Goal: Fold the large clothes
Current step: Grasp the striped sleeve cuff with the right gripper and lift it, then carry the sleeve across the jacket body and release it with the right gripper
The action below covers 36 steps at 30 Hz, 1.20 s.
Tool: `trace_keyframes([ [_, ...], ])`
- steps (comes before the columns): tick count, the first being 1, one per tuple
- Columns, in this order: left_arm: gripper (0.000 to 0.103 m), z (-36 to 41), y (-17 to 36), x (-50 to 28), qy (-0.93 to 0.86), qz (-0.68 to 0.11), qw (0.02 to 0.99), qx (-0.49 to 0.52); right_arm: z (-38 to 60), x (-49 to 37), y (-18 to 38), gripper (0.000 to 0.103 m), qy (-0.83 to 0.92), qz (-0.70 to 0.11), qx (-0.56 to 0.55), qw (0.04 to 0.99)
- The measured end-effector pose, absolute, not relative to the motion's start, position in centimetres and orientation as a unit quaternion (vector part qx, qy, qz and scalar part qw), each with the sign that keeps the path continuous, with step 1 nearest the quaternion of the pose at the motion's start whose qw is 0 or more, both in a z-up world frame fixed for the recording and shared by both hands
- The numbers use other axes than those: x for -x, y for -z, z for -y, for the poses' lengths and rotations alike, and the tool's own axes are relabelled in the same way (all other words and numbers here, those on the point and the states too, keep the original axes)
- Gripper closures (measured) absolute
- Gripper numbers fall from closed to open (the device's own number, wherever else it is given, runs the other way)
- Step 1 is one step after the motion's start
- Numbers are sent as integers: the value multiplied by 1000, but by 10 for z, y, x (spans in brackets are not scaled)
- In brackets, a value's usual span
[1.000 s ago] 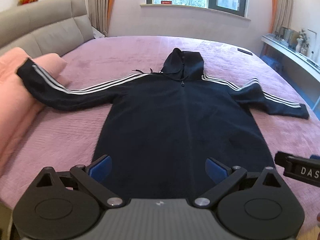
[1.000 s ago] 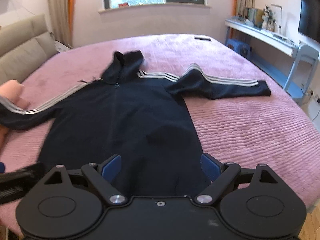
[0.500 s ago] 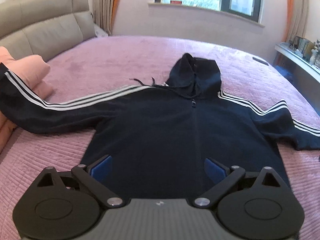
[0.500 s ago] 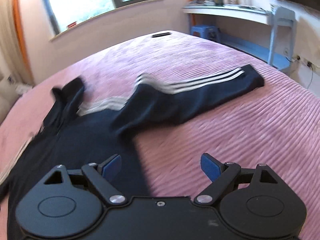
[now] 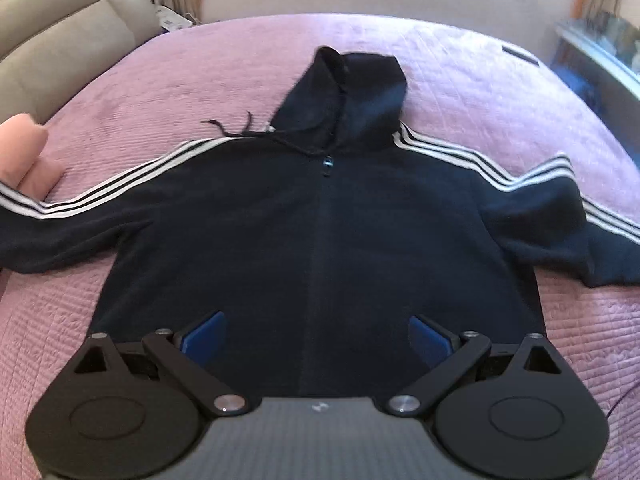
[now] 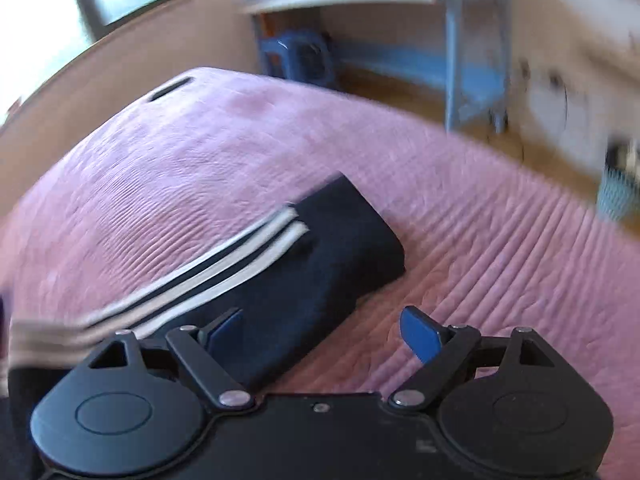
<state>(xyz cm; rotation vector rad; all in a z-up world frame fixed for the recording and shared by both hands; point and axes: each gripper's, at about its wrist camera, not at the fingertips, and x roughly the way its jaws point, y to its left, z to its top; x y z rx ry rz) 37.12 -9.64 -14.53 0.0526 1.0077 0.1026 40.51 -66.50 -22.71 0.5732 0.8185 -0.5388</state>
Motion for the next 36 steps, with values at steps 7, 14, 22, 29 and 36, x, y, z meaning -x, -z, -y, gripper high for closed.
trace_keyframes([
  [7, 4, 113, 154, -404, -63, -501, 863, -15, 686, -422, 252, 2, 260, -369, -347, 822],
  [14, 5, 97, 155, -414, -87, -503, 860, -10, 679, -433, 253, 80, 256, -353, -348, 830],
  [22, 6, 34, 148, -413, -110, -490, 865, 6, 611, -405, 155, 81, 352, -261, -170, 883],
  [29, 6, -51, 136, -407, -118, -486, 866, 25, 480, -422, 112, 81, 288, -256, -99, 917],
  [36, 6, -146, 120, -412, -146, -476, 866, 40, 261, -430, 71, 81, 145, -232, -70, 959],
])
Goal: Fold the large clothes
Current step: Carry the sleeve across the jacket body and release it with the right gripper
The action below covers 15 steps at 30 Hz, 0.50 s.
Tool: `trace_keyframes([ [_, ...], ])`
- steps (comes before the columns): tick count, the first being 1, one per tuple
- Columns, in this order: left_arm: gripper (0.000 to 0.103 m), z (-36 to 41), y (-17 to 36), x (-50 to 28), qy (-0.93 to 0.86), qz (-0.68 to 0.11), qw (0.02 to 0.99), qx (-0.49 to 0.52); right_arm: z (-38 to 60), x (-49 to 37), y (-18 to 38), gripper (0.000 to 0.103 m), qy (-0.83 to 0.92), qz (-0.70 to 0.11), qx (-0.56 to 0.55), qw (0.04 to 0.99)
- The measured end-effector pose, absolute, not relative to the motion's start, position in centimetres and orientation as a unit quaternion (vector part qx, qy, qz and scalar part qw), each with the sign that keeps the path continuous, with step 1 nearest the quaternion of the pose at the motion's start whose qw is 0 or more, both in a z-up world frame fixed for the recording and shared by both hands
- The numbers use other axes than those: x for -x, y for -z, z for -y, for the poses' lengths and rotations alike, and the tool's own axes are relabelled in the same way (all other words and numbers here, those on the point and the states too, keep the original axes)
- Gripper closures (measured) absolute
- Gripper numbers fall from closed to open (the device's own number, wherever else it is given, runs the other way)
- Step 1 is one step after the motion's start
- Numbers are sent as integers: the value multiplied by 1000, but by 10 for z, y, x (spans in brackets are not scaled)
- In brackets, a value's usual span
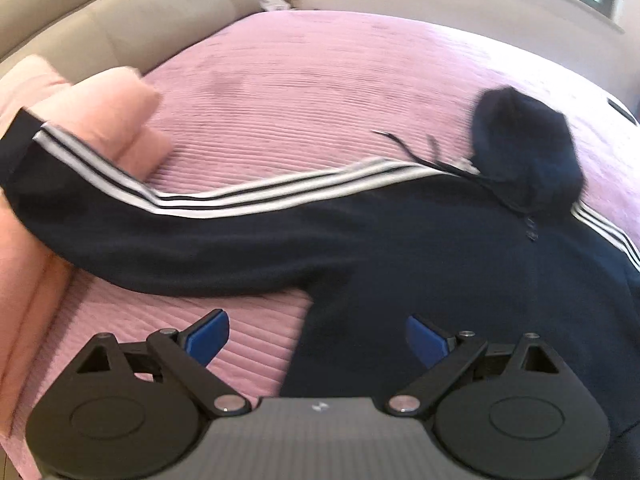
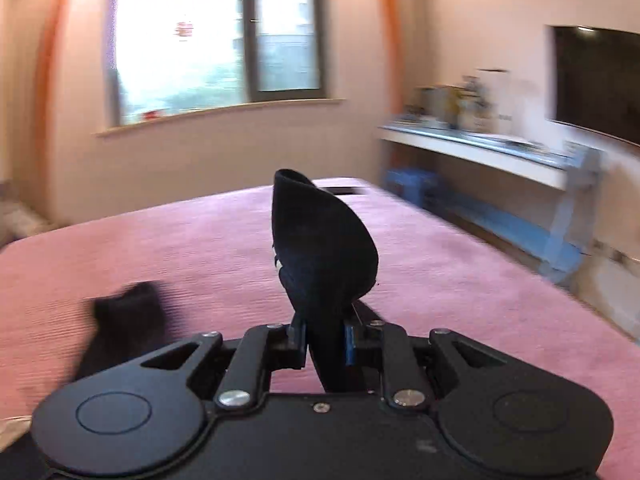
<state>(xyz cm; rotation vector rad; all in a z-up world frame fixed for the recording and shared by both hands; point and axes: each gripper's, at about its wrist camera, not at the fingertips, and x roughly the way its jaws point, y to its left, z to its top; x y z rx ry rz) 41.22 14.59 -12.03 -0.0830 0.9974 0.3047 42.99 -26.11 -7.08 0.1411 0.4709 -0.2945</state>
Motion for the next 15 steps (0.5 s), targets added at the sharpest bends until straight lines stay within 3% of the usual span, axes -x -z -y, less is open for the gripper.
trace_keyframes([
  [5, 6, -198, 119, -415, -154, -473, 866, 45, 107, -438, 81, 80, 34, -232, -44, 971],
  [7, 6, -215, 122, -416, -159, -472, 866, 44, 55, -441, 93, 73, -15, -242, -36, 969],
  [8, 6, -223, 125, -417, -159, -474, 865, 46, 30, -442, 101, 57, -44, -254, -29, 966],
  [9, 6, -230, 129, -418, -160, -476, 863, 49, 4, -444, 114, 35, -83, -280, -15, 956],
  [10, 6, -236, 133, -420, -162, -479, 861, 52, -12, -443, 124, 32, -111, -305, -1, 946],
  [15, 7, -245, 150, -444, -124, -471, 871, 69, -17, -413, 156, 31, -138, -363, 35, 921],
])
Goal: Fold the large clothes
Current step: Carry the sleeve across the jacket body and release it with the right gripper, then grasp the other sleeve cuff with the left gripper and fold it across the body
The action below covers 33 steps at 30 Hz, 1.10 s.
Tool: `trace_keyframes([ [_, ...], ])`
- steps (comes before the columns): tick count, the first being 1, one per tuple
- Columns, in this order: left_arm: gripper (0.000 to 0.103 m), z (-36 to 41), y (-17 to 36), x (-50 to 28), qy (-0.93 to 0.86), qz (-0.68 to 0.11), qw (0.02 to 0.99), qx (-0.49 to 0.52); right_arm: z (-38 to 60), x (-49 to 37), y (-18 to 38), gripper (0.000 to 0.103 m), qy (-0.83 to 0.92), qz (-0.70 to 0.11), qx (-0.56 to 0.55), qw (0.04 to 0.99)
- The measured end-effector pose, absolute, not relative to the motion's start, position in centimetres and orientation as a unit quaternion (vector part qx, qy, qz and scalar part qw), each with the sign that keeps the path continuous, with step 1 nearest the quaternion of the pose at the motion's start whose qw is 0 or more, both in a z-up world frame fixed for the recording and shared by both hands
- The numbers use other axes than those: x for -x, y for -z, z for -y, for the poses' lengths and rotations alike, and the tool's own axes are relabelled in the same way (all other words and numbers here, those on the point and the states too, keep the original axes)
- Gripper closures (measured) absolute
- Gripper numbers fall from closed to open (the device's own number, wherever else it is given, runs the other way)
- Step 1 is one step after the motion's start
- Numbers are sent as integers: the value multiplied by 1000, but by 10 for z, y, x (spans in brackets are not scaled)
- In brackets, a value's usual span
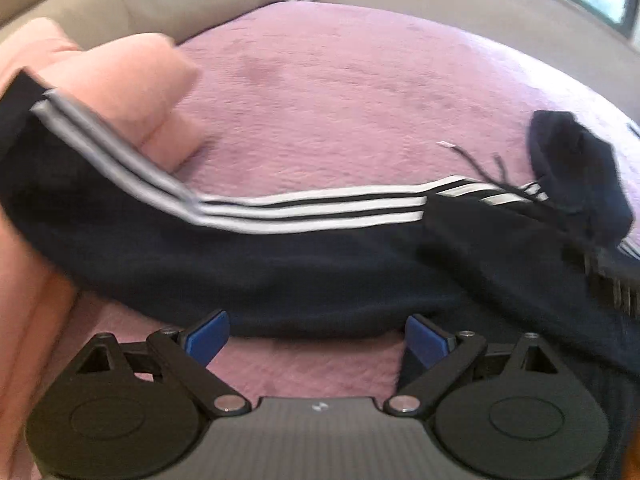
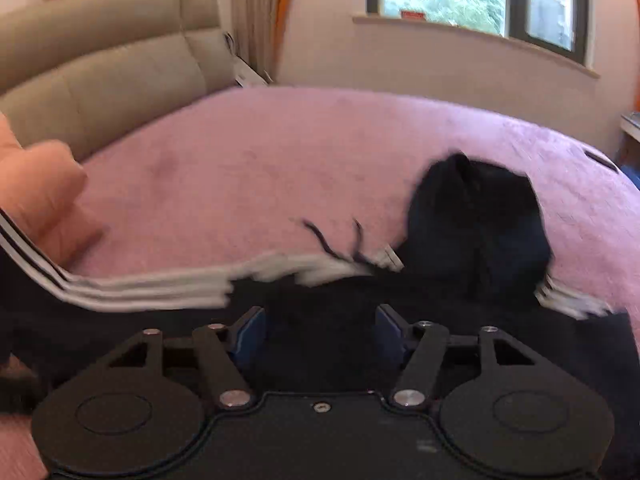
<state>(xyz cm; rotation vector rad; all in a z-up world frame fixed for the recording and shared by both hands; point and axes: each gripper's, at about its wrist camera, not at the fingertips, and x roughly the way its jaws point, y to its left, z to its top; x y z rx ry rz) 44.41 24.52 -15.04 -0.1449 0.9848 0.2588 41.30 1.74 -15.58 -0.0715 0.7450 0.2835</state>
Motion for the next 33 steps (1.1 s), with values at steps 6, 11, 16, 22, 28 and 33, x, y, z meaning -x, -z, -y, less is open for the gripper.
trace_keyframes([
  [6, 12, -202, 165, -514, 6, -450, 889, 84, 70, -430, 177, 74, 8, -397, 64, 915],
  [11, 21, -156, 194, -568, 101, -454, 882, 71, 135, -454, 203, 83, 49, -438, 16, 897],
  [16, 36, -139, 231, -571, 96, -482, 871, 5, 157, -468, 234, 85, 46, -489, -5, 871],
  [22, 16, -182, 234, -549, 9, -503, 864, -5, 163, -455, 218, 82, 102, -482, 14, 870],
  [28, 33, -211, 211, -498, 3, -480, 875, 67, 108, -444, 205, 81, 16, -466, 5, 885],
  [33, 34, -248, 181, -453, -73, -462, 883, 45, 96, -457, 228, 80, 21, -510, 14, 860],
])
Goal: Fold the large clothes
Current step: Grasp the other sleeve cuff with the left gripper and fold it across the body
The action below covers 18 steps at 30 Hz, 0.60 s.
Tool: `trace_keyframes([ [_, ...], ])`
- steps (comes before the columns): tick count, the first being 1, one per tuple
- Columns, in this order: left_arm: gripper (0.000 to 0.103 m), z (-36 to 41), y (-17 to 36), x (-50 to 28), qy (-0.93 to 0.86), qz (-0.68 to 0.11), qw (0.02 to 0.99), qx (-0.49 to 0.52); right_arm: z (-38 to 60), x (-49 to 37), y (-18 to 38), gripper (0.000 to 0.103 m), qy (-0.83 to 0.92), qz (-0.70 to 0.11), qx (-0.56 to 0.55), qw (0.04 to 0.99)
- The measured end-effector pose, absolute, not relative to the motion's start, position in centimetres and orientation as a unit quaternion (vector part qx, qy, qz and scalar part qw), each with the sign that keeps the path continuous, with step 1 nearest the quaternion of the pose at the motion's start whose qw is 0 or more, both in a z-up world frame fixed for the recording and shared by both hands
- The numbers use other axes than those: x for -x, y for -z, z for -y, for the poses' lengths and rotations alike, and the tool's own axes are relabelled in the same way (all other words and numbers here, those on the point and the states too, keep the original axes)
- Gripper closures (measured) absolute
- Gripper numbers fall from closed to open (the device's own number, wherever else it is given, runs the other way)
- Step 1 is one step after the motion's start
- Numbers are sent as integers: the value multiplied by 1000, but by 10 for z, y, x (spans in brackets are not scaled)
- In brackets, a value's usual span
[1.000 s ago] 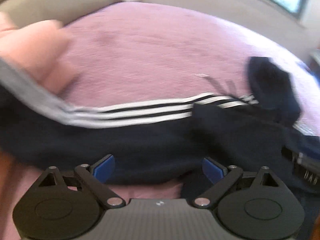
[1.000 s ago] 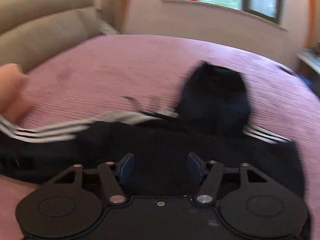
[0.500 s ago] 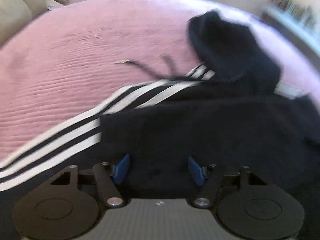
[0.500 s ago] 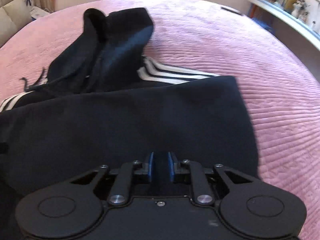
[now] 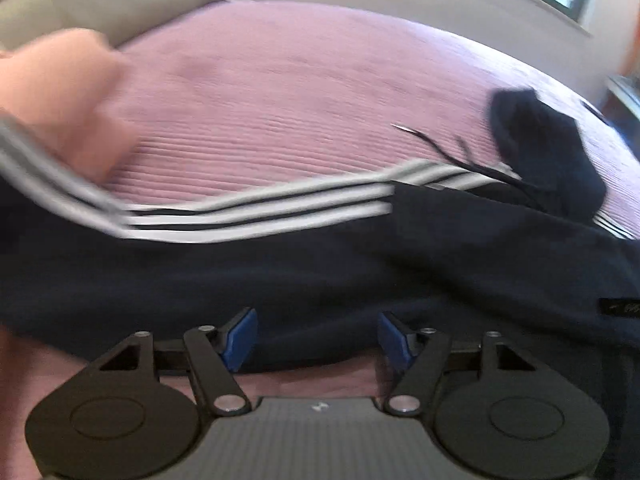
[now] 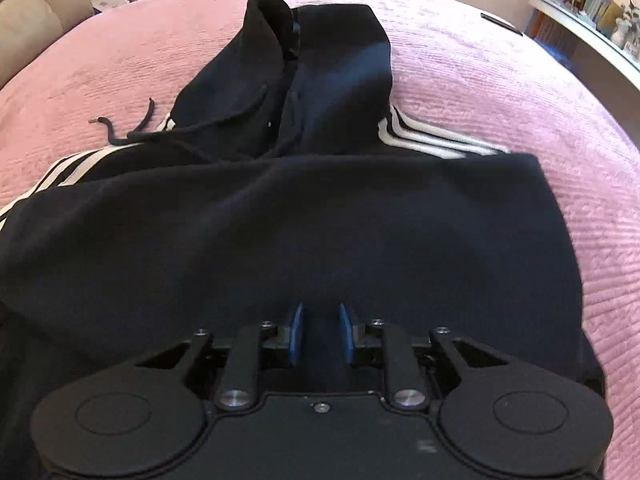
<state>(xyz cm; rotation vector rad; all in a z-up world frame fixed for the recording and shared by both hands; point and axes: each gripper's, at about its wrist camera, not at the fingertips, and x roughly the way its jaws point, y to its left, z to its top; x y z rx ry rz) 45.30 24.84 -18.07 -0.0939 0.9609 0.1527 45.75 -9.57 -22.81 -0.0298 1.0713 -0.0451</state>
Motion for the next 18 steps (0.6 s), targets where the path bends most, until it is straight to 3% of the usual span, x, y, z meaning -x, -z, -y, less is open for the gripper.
trace_keyframes([
  [10, 21, -374, 63, -391, -305, -309, 896, 96, 85, -444, 190, 74, 39, -480, 8, 876],
  [12, 14, -389, 57, -392, -322, -290, 895, 102, 78, -439, 184, 74, 34, -481, 2, 876],
  [16, 14, -412, 66, -411, -355, -288, 885, 94, 62, -436, 178, 69, 14, -480, 2, 877],
  [18, 22, -421, 70, -418, -365, -294, 878, 96, 56, -434, 175, 67, 2, -476, 8, 879],
])
